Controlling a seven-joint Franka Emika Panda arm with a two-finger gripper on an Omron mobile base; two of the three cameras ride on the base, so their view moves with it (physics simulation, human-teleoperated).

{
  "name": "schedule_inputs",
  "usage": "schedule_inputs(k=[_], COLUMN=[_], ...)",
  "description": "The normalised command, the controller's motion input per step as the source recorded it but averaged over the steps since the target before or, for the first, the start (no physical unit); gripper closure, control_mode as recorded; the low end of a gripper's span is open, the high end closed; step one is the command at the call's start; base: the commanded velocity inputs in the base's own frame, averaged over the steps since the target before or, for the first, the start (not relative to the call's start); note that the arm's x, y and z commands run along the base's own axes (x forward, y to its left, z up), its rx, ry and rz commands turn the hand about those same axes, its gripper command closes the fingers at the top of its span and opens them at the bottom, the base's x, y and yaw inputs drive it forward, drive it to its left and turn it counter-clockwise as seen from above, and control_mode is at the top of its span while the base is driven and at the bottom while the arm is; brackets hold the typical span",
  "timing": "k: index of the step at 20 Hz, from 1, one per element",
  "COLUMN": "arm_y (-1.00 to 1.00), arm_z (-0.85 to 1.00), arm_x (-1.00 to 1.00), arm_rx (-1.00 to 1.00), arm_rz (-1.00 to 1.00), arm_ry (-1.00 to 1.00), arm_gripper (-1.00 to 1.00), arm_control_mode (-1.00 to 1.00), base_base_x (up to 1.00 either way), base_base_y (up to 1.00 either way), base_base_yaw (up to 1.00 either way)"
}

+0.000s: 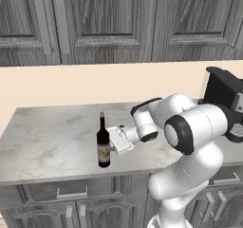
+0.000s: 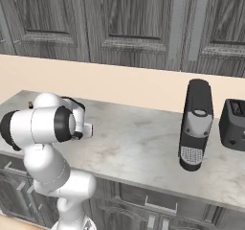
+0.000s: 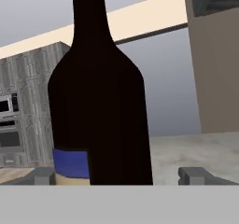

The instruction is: There is a wine glass and glass cup on the dining counter. Place the wine bottle next to the wine glass and the juice bottle next to the glass cup.

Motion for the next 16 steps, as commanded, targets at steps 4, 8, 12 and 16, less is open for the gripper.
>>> schedule_inputs(k=[4, 8, 12, 16], arm_y=[0.16, 0.20, 0.13, 0.00], arm_z=[0.00, 0.00, 0.00, 0.06], arm_x=[-0.12, -0.11, -0.09, -0.10], arm_rx=[0.00, 0.00, 0.00, 0.00], arm_rz=[0.00, 0.00, 0.00, 0.00], arm_ry=[0.01, 0.00, 0.00, 0.00], arm_gripper=[-1.00, -1.00, 1.00, 1.00], arm_control_mode=[-1.00, -1.00, -1.00, -1.00], base_base_x=[0.00, 0.00, 0.00, 0.00], base_base_y=[0.00, 0.00, 0.00, 0.00], base_base_yaw=[0.00, 0.00, 0.00, 0.00])
